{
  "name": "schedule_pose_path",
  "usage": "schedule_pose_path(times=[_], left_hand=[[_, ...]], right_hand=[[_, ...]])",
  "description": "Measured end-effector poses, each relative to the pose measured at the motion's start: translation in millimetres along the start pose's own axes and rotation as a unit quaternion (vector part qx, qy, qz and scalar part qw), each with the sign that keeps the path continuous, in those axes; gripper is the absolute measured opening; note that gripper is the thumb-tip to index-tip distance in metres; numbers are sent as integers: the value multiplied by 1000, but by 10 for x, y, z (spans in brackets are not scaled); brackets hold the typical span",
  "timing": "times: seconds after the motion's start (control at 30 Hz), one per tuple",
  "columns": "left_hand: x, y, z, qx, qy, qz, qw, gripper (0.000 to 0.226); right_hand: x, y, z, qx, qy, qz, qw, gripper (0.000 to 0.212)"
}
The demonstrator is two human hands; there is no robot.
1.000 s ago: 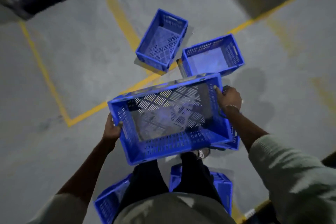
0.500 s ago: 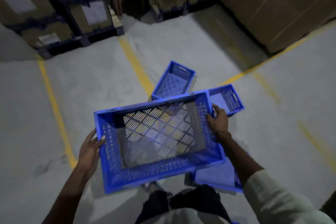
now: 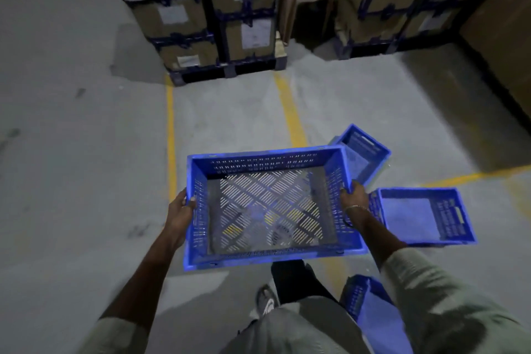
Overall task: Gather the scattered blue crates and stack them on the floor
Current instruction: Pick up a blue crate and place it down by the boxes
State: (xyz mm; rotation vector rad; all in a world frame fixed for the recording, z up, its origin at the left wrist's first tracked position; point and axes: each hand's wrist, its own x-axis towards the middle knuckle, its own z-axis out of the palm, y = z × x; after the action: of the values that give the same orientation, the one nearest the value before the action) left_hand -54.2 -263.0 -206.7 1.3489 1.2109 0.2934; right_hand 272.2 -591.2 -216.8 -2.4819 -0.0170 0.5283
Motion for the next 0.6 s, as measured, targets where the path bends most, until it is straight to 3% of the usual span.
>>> schedule_pose_path(times=[0.37,0.6], left_hand=[[1242,791,-79,2,97,-35,995,24],[2059,1252,-296,-12,88,-49,995,39]], right_hand=[[1344,-1385,784,-6,-80,-9,997,29],[2064,-2296,1080,-12,-125,-34,992,23]])
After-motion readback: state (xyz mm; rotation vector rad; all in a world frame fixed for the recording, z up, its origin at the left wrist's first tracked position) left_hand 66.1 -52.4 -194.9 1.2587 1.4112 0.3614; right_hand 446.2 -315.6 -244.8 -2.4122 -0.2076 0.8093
